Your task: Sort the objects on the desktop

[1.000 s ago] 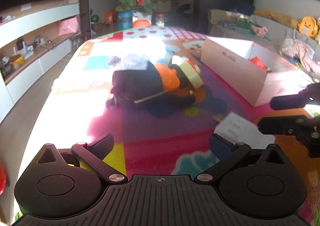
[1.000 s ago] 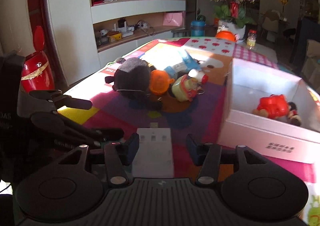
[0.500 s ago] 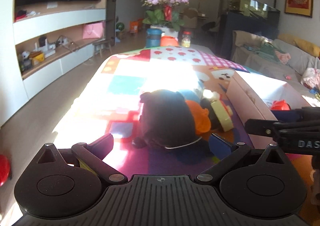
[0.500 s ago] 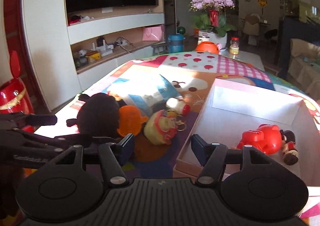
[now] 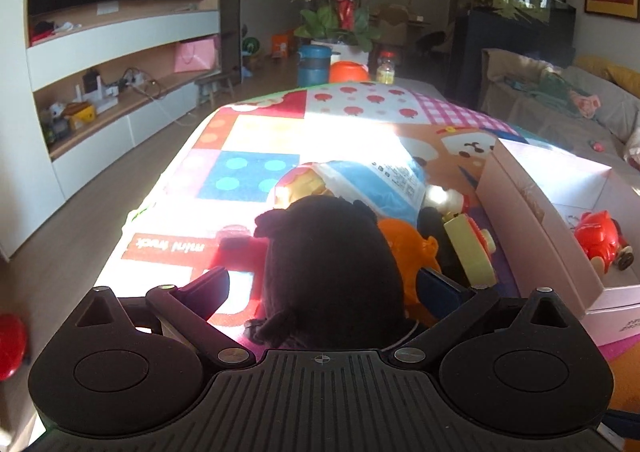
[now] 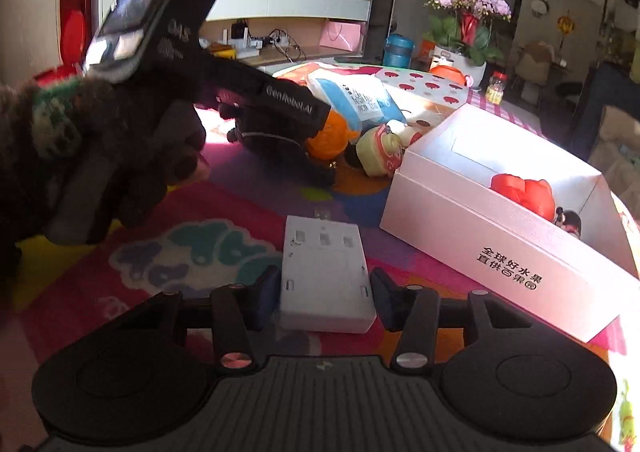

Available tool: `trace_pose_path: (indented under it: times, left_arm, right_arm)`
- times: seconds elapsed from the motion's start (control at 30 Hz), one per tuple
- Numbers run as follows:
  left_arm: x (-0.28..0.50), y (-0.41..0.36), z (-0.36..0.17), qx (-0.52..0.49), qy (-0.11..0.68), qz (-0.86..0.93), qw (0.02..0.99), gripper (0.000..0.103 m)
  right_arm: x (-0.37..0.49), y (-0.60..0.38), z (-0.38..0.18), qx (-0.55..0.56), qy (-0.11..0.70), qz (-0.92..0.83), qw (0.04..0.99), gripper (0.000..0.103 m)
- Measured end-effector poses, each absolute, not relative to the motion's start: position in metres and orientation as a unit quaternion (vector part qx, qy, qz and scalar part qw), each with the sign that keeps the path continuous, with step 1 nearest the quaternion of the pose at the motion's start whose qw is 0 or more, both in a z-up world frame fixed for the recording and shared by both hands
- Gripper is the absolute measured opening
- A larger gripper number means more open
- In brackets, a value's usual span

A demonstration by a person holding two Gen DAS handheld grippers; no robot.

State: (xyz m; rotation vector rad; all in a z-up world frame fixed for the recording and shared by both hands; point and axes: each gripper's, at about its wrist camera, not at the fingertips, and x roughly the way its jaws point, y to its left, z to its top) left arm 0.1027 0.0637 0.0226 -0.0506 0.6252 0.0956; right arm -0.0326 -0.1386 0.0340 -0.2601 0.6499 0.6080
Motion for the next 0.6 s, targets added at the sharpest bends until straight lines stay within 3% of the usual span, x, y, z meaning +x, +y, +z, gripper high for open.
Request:
trace_pose_path:
  times: [0.03,0.1,0.2,0.37,0.53,0.6]
  left_arm:
    - [0.103,0.063,0.022,-0.016,0.308,0.047,0.95,0.085]
    - [0.101,0.061,0.022,-0.005,0.309,0.036,0.95,0.074]
    - [0.089,0.052,0.027,0.023,0.295,0.023,0.955,0.072]
    - [0.029,0.016,0.041,0.11,0.257,-0.082,0.957,0.074]
    - [-0.021,-0.005,0.033,0.103,0.285,-0.191,0.934,0.089]
    - [-0.033,-0.008,0.026,0.085,0.298,-0.206,0.928,0.095]
  right_arm:
    - [-0.035,-0.146,0.041,-0.099,0.321,0.31,0.889,0.048]
    - [-0.037,-0.166,0.051,-0.041,0.344,0.342,0.873,0.048]
    - [-0.032,-0.197,0.057,0.02,0.37,0.347,0.862,0.048]
    - [-0.027,-0.238,0.054,0.008,0.345,0.224,0.911,0.05]
    - [-0.028,-0.254,0.04,-0.004,0.33,0.163,0.93,0.069]
    - [-0.027,-0.256,0.032,-0.004,0.335,0.156,0.929,0.072]
